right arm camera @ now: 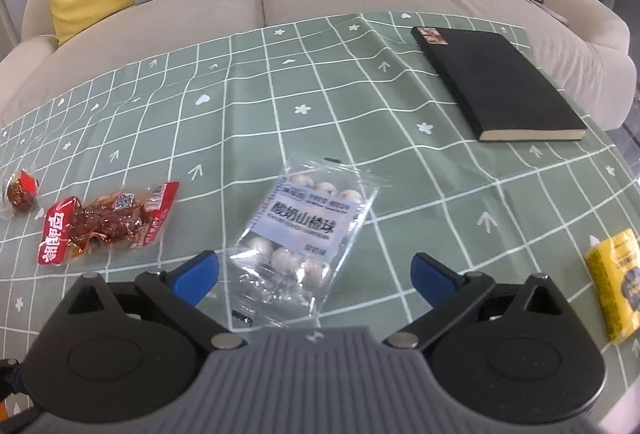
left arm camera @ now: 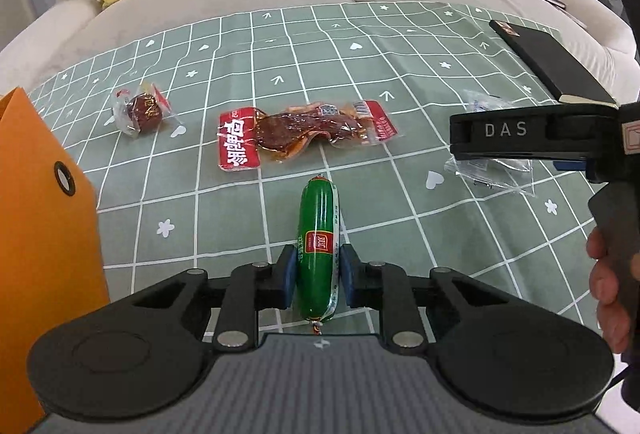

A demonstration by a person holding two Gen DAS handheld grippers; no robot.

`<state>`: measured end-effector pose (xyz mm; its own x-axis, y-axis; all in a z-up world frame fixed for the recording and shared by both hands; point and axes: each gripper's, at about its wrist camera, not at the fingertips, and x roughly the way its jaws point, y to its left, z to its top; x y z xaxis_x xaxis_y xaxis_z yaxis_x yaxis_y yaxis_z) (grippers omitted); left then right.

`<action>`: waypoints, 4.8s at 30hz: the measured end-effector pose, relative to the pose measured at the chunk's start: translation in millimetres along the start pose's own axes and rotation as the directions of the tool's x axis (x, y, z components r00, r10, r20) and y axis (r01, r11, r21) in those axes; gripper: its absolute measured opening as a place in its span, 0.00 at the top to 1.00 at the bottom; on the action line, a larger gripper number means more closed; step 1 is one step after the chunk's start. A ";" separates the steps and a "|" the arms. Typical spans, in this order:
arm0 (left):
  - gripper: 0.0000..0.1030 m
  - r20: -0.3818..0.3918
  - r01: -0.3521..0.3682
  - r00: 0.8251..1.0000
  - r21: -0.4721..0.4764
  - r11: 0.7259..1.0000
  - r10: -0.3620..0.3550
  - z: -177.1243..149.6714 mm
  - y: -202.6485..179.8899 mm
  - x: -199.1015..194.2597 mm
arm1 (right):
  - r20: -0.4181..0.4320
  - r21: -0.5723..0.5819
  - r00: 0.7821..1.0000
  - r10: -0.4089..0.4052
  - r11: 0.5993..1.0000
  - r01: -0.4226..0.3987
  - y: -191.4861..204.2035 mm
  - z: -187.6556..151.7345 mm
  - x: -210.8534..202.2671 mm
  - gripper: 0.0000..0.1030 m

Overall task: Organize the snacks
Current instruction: 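Grasp the green sausage with the left gripper while the right gripper moves over the yogurt ball packet, then lift the green sausage with the left gripper while the right gripper grasps the yogurt ball packet, then carry the sausage and yogurt ball packet over the orange box with both grippers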

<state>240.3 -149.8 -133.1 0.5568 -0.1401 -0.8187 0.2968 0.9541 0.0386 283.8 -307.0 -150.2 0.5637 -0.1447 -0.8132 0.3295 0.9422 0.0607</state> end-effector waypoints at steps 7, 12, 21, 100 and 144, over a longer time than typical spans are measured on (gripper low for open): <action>0.76 -0.009 0.003 1.000 -0.024 1.000 -0.004 -4.3 6.0 -3.3 | -0.004 -0.097 1.000 0.006 0.995 -0.006 16.2 -5.2 5.5 0.15; 0.76 -0.023 -0.009 1.000 -0.040 0.999 0.009 -11.7 10.5 -10.5 | -0.002 -0.152 1.000 0.018 0.988 -0.019 24.6 -12.9 -1.9 0.28; 0.76 -0.044 -0.011 0.999 -0.050 0.999 0.008 -34.9 12.5 -30.0 | -0.058 -0.256 0.995 0.078 0.963 -0.090 36.7 -44.3 -29.6 0.29; 0.76 0.096 0.158 0.986 -0.243 0.957 -0.139 -78.8 68.8 -157.0 | 0.031 -0.339 0.961 0.276 0.907 -0.249 58.4 -137.2 -168.4 0.40; 0.76 -0.186 -0.212 0.971 -0.362 0.908 0.153 -71.4 269.2 -116.0 | -0.158 -0.689 0.917 0.365 0.625 -0.367 330.7 -79.9 -134.5 0.40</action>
<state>200.2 142.2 -68.6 0.4419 0.0590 -0.8951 -0.1297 0.9916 0.0013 256.5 48.2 -67.0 0.5180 0.2590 -0.8153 -0.5228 0.8502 -0.0621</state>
